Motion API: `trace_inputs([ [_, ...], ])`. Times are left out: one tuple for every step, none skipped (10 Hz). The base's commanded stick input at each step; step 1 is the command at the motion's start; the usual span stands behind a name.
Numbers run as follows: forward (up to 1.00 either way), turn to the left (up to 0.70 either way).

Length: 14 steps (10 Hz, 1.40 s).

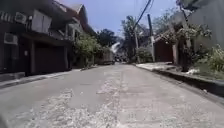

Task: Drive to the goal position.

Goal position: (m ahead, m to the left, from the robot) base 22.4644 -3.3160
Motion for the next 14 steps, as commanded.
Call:
trace_inputs([
  [1.00,0.01],
  [1.00,0.01],
  [1.00,-0.28],
  [1.00,-0.39],
  [1.00,-0.39],
  [1.00,-0.39],
  [1.00,-0.27],
  [1.00,0.01],
  [1.00,0.01],
  [1.00,-0.07],
  [1.00,-0.34],
  [1.00,-0.39],
  [1.00,-0.39],
  [1.00,-0.39],
])
